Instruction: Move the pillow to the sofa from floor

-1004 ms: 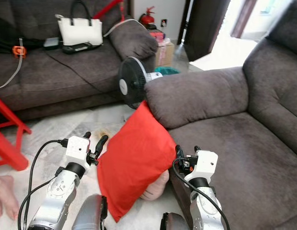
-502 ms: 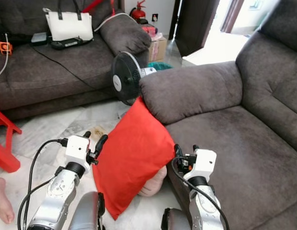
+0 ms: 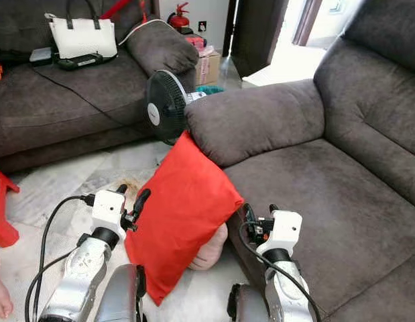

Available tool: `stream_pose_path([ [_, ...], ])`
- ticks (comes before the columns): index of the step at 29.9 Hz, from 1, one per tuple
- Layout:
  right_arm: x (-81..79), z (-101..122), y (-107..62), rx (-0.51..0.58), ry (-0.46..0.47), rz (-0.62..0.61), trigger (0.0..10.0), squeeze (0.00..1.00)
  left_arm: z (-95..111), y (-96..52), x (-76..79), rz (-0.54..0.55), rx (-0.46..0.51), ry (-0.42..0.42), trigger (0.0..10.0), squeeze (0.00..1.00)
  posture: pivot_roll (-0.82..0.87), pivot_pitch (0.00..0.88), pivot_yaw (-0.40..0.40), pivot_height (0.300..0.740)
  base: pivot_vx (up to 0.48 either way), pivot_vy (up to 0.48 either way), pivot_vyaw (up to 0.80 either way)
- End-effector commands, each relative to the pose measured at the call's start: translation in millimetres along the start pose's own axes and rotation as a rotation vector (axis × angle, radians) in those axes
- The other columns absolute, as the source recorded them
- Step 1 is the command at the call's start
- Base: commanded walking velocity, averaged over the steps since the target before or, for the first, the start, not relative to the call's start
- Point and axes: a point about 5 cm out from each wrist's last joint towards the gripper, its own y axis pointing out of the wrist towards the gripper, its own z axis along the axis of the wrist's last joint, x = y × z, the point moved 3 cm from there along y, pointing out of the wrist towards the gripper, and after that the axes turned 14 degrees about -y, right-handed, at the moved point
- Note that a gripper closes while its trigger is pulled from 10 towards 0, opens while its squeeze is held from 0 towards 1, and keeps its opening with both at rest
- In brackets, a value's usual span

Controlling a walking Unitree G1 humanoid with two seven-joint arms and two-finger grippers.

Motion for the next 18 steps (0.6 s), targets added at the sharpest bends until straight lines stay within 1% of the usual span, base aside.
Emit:
stream_pose_path([
  [1, -4.5, 1.3, 2.3, 0.005, 0.003, 0.014, 10.0, 0.0, -0.9, -0.5, -2.7, 0.005, -0.004, 0.003, 10.0, 0.0, 0.08, 0.056, -0.073, 0.567, 0.266, 0.0, 0.8],
  [2, -4.4, 0.9, 2.2, 0.003, 0.007, 0.012, 10.0, 0.0, -0.9, -0.5, -2.7, 0.005, -0.004, 0.003, 10.0, 0.0, 0.08, 0.056, -0.073, 0.567, 0.266, 0.0, 0.8],
  [4, -1.9, -1.7, 2.3, -0.01, 0.022, -0.005, 10.0, 0.0, -1.2, -0.4, -2.8, 0.004, -0.005, 0.002, 10.0, 0.0, 0.09, 0.057, -0.072, 0.567, 0.262, 0.0, 0.0],
  [18, -2.3, -2.8, 2.8, -0.015, 0.015, 0.0, 10.0, 0.0, -1.6, -0.2, -3.4, 0.003, -0.007, 0.002, 10.0, 0.0, 0.08, 0.059, -0.072, 0.567, 0.266, 0.0, 0.0],
])
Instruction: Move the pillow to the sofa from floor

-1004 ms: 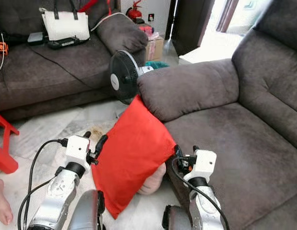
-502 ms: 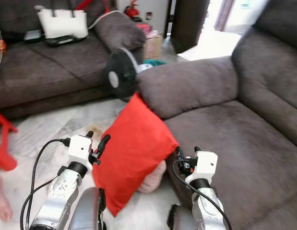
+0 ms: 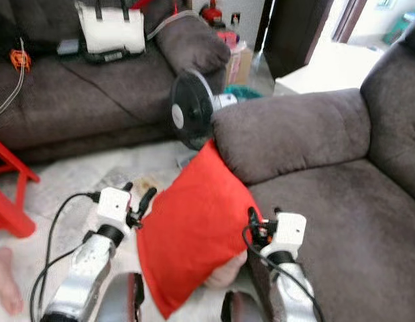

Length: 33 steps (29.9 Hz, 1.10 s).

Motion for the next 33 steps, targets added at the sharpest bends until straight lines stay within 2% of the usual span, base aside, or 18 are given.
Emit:
stream_pose_path([
  [1, 16.3, -7, -6.0, -0.027, -0.014, -0.042, 10.0, 0.0, 2, 3.5, 14.1, -0.038, 0.015, -0.018, 10.0, 0.0, 0.08, 0.059, -0.072, 0.567, 0.266, 0.0, 0.0],
  [5, 16.6, -8, -6.2, -0.034, -0.013, -0.041, 10.0, 0.0, 1, 3.5, 14.7, -0.04, 0.008, -0.019, 10.0, 0.0, 0.09, 0.06, -0.073, 0.567, 0.259, 0.0, 0.0],
  [17, 14.1, -16, -5.4, -0.076, -0.015, -0.021, 10.0, 0.0, -5, 2.8, 17.4, -0.058, -0.026, -0.025, 10.0, 0.0, 0.09, 0.059, -0.076, 0.567, 0.0, 0.0, 0.0],
  [18, 13.0, -17, -4.9, -0.086, -0.019, -0.011, 10.0, 0.44, -5, 3.0, 17.7, -0.06, -0.027, -0.025, 10.0, 0.0, 0.08, 0.06, -0.076, 0.567, 0.0, 0.0, 0.0],
  [19, 12.1, -19, -4.6, -0.092, -0.021, -0.005, 10.0, 0.81, -5, 3.1, 18.0, -0.061, -0.028, -0.025, 10.0, 0.0, 0.08, 0.06, -0.076, 0.567, 0.0, 0.0, 0.0],
  [20, 11.6, -19, -4.4, -0.096, -0.023, -0.001, 10.0, 1.0, -6, 3.2, 18.2, -0.061, -0.029, -0.025, 10.0, 0.0, 0.09, 0.06, -0.076, 0.567, 0.0, 0.0, 0.0],
  [26, 7.0, -30, 4.6, -0.171, -0.048, 0.03, 10.0, 1.0, -5, 5.3, 19.3, -0.063, -0.029, -0.028, 10.0, 0.0, 0.09, 0.061, -0.077, 0.567, 0.0, 0.0, 0.0],
  [33, 0.6, -33, 17.4, -0.203, 0.002, 0.047, 10.0, 1.0, -4, 6.0, 18.0, -0.059, -0.025, -0.03, 10.0, 0.0, 0.1, 0.062, -0.085, 0.567, 0.0, 0.0, 0.0],
])
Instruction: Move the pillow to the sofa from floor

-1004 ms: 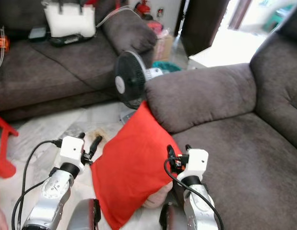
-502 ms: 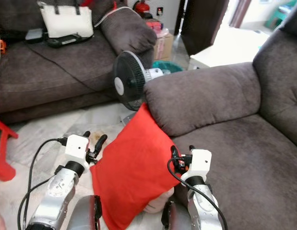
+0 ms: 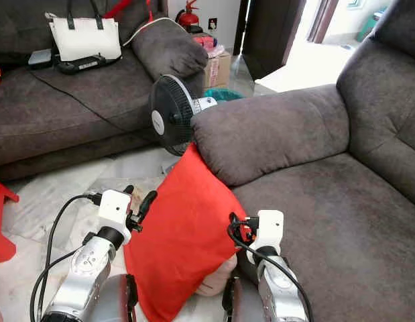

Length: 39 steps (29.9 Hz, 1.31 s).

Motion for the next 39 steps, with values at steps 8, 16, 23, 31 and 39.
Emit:
stream_pose_path([
  [8, 0.1, -6, 11.2, -0.072, 0.08, 0.004, 10.0, 0.0, -4, -0.1, 0.3, 0.004, -0.022, -0.015, 10.0, 0.0, 0.11, 0.066, -0.1, 0.567, 0.0, 0.0, 0.0],
  [16, -0.7, -13, 15.9, -0.141, 0.064, 0.032, 10.0, 0.0, -6, -1.4, 1.6, 0.006, -0.027, -0.022, 10.0, 0.0, 0.12, 0.063, -0.109, 0.567, 0.0, 0.0, 0.0],
  [23, -3.4, -17, 17.9, -0.166, 0.073, 0.052, 10.0, 0.0, -7, -1.2, 2.4, 0.005, -0.029, -0.025, 10.0, 0.0, 0.12, 0.059, -0.112, 0.567, 0.0, 0.0, 0.0],
  [31, -9.3, -22, 16.9, -0.175, 0.138, 0.081, 10.0, 0.0, -7, 0.7, 6.5, -0.006, -0.029, -0.033, 10.0, 0.0, 0.13, 0.058, -0.116, 0.567, 0.0, 0.0, 0.0],
  [39, -11.8, -17, 18.2, -0.128, 0.188, 0.106, 0.0, 0.0, -7, 0.1, 6.2, -0.002, -0.028, -0.034, 10.0, 0.0, 0.13, 0.063, -0.119, 0.567, 0.0, 0.0, 0.0],
])
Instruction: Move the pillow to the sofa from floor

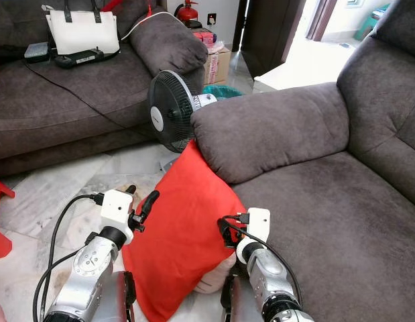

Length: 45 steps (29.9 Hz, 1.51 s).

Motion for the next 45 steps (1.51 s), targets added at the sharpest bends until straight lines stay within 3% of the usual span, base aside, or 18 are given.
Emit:
stream_pose_path([
  [1, 1.1, 2, 0.4, 0.02, 0.038, -0.005, 0.0, 0.0, -6, -1.1, 1.1, 0.004, -0.026, -0.016, 10.0, 0.0, 0.13, 0.065, -0.12, 0.567, 0.0, 0.0, 0.0],
  [7, 1.5, 8, 1.2, 0.063, 0.099, -0.005, 0.0, 0.0, -6, -1.0, 1.8, 0.003, -0.025, -0.017, 10.0, 0.0, 0.13, 0.068, -0.122, 0.567, 0.0, 0.0, 0.0],
  [12, 1.8, 8, 0.9, 0.061, 0.089, 0.009, 0.0, 0.0, -6, -1.2, 2.5, 0.004, -0.025, -0.02, 10.0, 0.0, 0.13, 0.071, -0.126, 0.567, 0.0, 0.0, 0.0],
  [24, 20.0, -20, -11.4, -0.057, 0.069, -0.016, 0.0, 0.0, -8, -1.4, 2.8, 0.005, -0.03, -0.02, 10.0, 0.0, 0.13, 0.073, -0.13, 0.567, 0.0, 0.0, 0.0],
  [34, 28.4, -27, -15.5, -0.099, 0.078, -0.04, 0.0, 0.0, -7, -0.3, 0.6, 0.011, -0.025, -0.016, 10.0, 0.0, 0.13, 0.071, -0.131, 0.567, 0.0, 0.0, 0.0],
  [41, 25.1, -22, -13.6, -0.061, 0.14, -0.012, 0.0, 0.0, -6, 0.3, 1.4, 0.007, -0.024, -0.018, 10.0, 0.0, 0.13, 0.069, -0.13, 0.567, 0.0, 0.0, 0.0],
  [45, 20.2, -21, -11.8, -0.067, 0.13, 0.025, 0.0, 0.0, -7, 0.2, 2.0, 0.005, -0.026, -0.019, 10.0, 0.0, 0.13, 0.071, -0.131, 0.567, 0.0, 0.0, 0.0],
])
